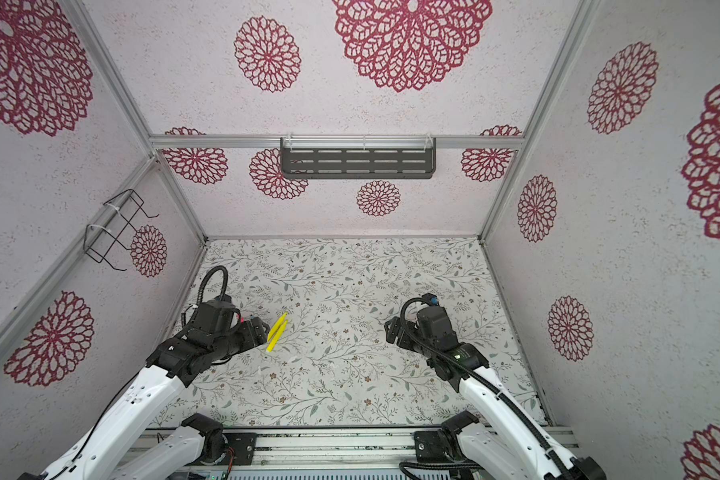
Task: Insert the pens into the pen caps
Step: 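Raise both arms and move the left gripper over the markers, then lower the open left gripper around the nearer yellow highlighter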
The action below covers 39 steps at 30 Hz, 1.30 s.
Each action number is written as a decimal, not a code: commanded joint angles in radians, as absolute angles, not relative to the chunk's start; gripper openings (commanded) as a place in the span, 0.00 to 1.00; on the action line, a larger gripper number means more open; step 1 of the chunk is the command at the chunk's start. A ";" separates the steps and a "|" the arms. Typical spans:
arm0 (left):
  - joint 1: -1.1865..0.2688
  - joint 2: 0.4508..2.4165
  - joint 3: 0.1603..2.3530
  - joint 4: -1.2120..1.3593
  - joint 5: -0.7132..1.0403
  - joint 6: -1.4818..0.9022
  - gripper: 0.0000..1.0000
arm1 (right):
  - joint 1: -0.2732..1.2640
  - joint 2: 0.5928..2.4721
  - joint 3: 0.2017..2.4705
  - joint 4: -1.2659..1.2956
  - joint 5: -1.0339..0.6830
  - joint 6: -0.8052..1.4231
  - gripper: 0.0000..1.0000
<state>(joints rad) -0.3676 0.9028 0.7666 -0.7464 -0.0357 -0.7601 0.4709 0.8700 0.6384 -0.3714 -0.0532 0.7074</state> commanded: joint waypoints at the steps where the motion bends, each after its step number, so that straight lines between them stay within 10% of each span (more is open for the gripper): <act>1: -0.380 0.896 0.742 -0.724 -0.037 -0.781 0.84 | 0.482 0.864 0.634 -0.367 -0.051 0.745 0.94; 19: -0.407 1.252 0.855 -0.625 -0.040 -0.685 0.73 | 0.492 0.723 0.579 -0.412 -0.004 0.758 0.93; 39: -0.406 1.609 1.012 -0.620 -0.076 -0.612 0.65 | 0.490 0.979 0.733 -0.426 0.034 0.590 0.96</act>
